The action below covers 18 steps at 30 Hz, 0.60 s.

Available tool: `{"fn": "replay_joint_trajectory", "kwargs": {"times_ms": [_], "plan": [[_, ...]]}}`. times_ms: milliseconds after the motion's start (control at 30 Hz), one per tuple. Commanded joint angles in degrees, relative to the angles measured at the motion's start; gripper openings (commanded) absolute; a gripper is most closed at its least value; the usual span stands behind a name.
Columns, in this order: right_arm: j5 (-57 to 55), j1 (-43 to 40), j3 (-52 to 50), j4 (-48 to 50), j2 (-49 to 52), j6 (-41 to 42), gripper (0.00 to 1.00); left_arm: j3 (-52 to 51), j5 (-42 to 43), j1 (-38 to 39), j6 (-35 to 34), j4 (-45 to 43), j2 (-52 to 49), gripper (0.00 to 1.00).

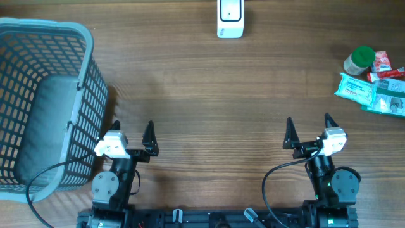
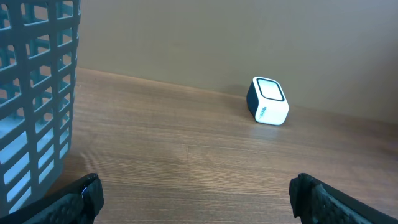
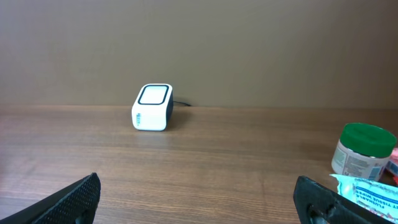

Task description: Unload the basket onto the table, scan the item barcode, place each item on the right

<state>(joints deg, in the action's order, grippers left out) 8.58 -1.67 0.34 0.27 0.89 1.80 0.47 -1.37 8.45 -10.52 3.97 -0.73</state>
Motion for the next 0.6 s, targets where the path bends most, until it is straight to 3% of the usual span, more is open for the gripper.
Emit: {"fn": "replay_joint_trajectory", "kwargs": {"times_ms": [0,567], "plan": [[0.87,-0.24,-0.02,0.44,0.09,-0.70,1.00,-0.13,0.87,-0.52,1.31,0.24,0.57,1.00],[0.87,-0.24,-0.02,0.44,0.09,-0.72,1.00,-0.13,0.87,-0.52,1.31,0.26,0.57,1.00]]}}
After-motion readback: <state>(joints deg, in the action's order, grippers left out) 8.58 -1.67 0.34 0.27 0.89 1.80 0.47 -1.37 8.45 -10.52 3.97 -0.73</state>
